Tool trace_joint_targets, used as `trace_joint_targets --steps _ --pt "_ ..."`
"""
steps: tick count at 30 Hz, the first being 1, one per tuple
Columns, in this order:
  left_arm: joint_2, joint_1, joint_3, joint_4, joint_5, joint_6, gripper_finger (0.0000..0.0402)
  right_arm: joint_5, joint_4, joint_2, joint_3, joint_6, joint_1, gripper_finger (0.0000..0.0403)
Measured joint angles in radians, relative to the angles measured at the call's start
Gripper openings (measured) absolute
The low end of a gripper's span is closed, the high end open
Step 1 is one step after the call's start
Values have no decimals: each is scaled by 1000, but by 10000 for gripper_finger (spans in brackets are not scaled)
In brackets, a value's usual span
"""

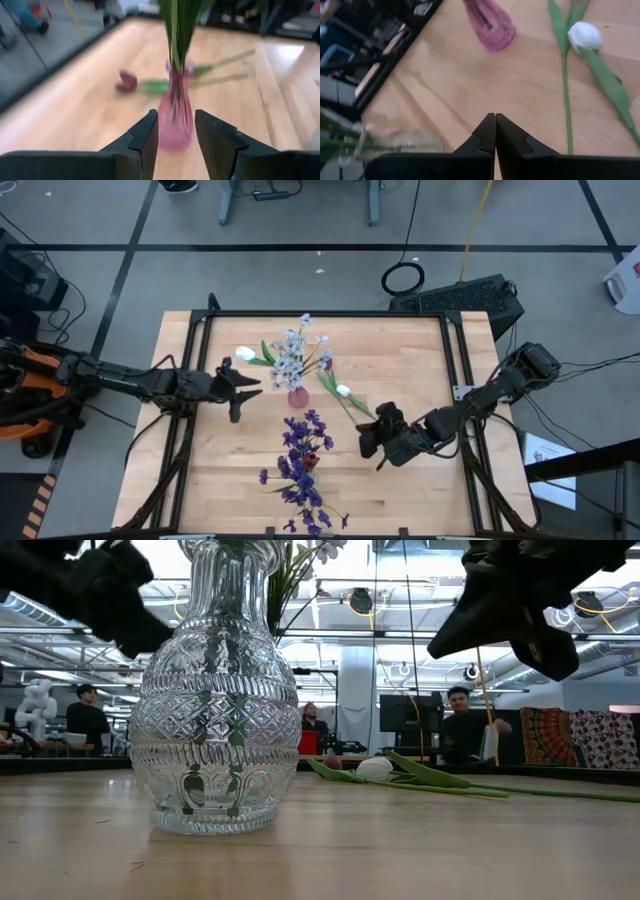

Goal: Sort flowers into vase by color
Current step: Put the white flower into the pink vase

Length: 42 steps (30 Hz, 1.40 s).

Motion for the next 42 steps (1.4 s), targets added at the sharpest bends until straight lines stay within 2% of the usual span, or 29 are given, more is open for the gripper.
trace_joint_targets --steps 4,9,14,18,21,24,28,33,38,42 --pt "9 -10 0 -110 1 -116 136 10 -9 0 0 56 -31 0" --pt "15 -10 0 -184 2 -259 136 6 -28 0 0 28 -99 0" --pt "15 -10 0 -185 -8 -378 136 -66 -84 0 0 -104 -197 0" --pt "15 -10 0 -188 -21 -395 136 -161 -137 0 0 -213 -282 0" --pt "16 -10 0 -194 -51 -504 136 -235 -192 0 11 -357 -325 0" --pt "18 -10 0 -223 -80 -640 136 -263 -248 0 35 -473 -354 0" --pt "22 -10 0 -240 -86 -766 136 -284 -338 0 56 -488 -387 0" --pt "31 -10 0 -240 -91 -838 136 -391 -364 0 57 -537 -412 0" --pt "51 -10 0 -240 -109 -903 136 -395 -370 0 57 -590 -421 4" --pt "66 -10 0 -238 -109 -910 136 -395 -372 0 57 -599 -434 23"
